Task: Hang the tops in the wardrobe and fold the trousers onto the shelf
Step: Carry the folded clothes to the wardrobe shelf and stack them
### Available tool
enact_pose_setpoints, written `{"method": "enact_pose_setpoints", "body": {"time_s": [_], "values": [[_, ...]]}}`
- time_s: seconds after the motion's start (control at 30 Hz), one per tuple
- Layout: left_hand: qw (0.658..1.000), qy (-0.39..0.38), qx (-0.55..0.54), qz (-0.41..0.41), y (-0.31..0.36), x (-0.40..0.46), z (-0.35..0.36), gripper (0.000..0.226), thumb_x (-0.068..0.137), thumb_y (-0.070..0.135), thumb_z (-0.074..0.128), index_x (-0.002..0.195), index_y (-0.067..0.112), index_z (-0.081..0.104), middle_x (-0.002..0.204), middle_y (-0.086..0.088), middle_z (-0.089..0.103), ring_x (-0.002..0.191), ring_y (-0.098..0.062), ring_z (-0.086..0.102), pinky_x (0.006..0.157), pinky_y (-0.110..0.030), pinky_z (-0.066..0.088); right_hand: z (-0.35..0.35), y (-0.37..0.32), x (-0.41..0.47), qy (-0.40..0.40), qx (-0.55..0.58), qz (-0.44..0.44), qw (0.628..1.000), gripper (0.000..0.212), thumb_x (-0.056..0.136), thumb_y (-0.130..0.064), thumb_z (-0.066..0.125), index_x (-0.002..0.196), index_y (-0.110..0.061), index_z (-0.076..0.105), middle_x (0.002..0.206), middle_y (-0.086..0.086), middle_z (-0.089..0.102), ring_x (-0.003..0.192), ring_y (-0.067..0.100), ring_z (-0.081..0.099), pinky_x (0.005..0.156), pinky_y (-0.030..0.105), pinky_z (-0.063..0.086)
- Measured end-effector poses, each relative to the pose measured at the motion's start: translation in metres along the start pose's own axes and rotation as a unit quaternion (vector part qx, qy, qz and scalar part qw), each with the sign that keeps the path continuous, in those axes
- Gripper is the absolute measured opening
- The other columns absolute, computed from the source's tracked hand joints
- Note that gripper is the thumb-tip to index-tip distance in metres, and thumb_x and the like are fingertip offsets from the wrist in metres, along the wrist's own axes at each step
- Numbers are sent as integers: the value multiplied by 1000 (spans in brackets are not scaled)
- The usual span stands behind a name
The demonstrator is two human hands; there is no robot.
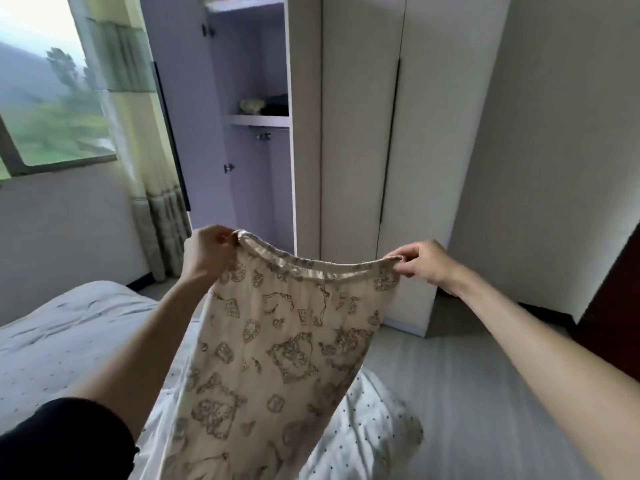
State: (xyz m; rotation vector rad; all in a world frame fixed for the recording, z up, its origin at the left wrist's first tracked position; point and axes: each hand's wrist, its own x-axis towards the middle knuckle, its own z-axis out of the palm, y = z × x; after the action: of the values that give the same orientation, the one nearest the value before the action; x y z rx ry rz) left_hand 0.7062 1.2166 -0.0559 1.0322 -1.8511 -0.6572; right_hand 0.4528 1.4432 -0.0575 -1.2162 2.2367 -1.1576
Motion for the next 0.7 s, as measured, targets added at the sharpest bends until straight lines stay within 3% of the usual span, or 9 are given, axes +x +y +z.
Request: {"method": "enact_pose_setpoints", "body": {"time_s": [0.1, 0.17, 0.23, 0.3, 0.37, 0.5, 0.57, 0.63, 0.7], "values": [[1000, -17, -12, 10, 36, 25, 43, 13, 85, 16, 67, 92, 10, 75, 66, 2, 63, 50, 8, 50, 43, -1, 34, -48, 12, 38, 101, -27, -9, 995, 5, 81, -17, 74, 82, -13, 72, 72, 2, 61, 74, 14, 50, 68, 27, 38], [999, -33, -14, 23, 68, 46, 81, 14, 86, 21, 67, 90, 11, 76, 71, -2, 66, 56, -3, 51, 48, -10, 38, -92, 16, 68, 174, -80, -5, 981, 29, 81, -23, 73, 58, -22, 56, 60, -3, 51, 70, 15, 45, 58, 27, 33], [998, -53, -15, 35, 100, 66, 114, 16, 85, 24, 68, 89, 11, 76, 74, -5, 67, 64, -13, 54, 58, -21, 40, -129, 13, 92, 247, -106, 4, 963, 40, 81, -23, 72, 51, -17, 46, 54, 0, 44, 66, 17, 42, 51, 27, 27], [997, -66, -30, 35, 128, 88, 143, 15, 84, 24, 70, 89, 11, 76, 73, -6, 66, 73, -18, 55, 67, -24, 40, -164, 7, 111, 293, -97, 3, 951, 31, 82, -20, 72, 61, -2, 57, 61, 14, 53, 67, 17, 44, 47, 26, 25], [995, -72, -62, 8, 156, 111, 166, 16, 81, 24, 73, 91, 11, 76, 70, -5, 64, 72, -19, 57, 70, -25, 44, -197, -1, 128, 334, -97, -7, 937, 26, 83, -19, 70, 85, 6, 68, 77, 20, 64, 71, 15, 48, 51, 24, 29], [984, -65, -162, -26, 221, 150, 198, 2, 78, 11, 73, 79, 12, 75, 46, 5, 60, 58, -23, 63, 77, -32, 56, -262, -25, 150, 433, -85, -52, 896, 26, 85, -23, 66, 107, -10, 72, 98, 5, 71, 91, 19, 63, 73, 26, 44], [980, -52, -193, -11, 256, 167, 211, 21, 79, 7, 68, 62, 19, 69, 40, 6, 58, 64, -27, 67, 78, -35, 57, -291, -38, 154, 479, -85, -79, 870, 26, 86, -24, 64, 110, -14, 71, 109, 5, 71, 101, 22, 64, 81, 28, 46], [973, -37, -229, 19, 285, 179, 219, 20, 80, 9, 65, 64, 20, 69, 53, -3, 65, 71, -27, 68, 80, -35, 57, -313, -49, 153, 524, -87, -96, 842, 25, 87, -24, 63, 108, -14, 71, 108, 7, 71, 100, 24, 64, 80, 28, 46], [967, -21, -249, 55, 307, 191, 225, 12, 82, 12, 64, 80, 16, 74, 71, -11, 68, 79, -26, 68, 83, -35, 56, -330, -56, 150, 558, -83, -116, 817, 23, 88, -23, 62, 106, -14, 72, 105, 9, 71, 98, 26, 64, 78, 31, 47]]}}
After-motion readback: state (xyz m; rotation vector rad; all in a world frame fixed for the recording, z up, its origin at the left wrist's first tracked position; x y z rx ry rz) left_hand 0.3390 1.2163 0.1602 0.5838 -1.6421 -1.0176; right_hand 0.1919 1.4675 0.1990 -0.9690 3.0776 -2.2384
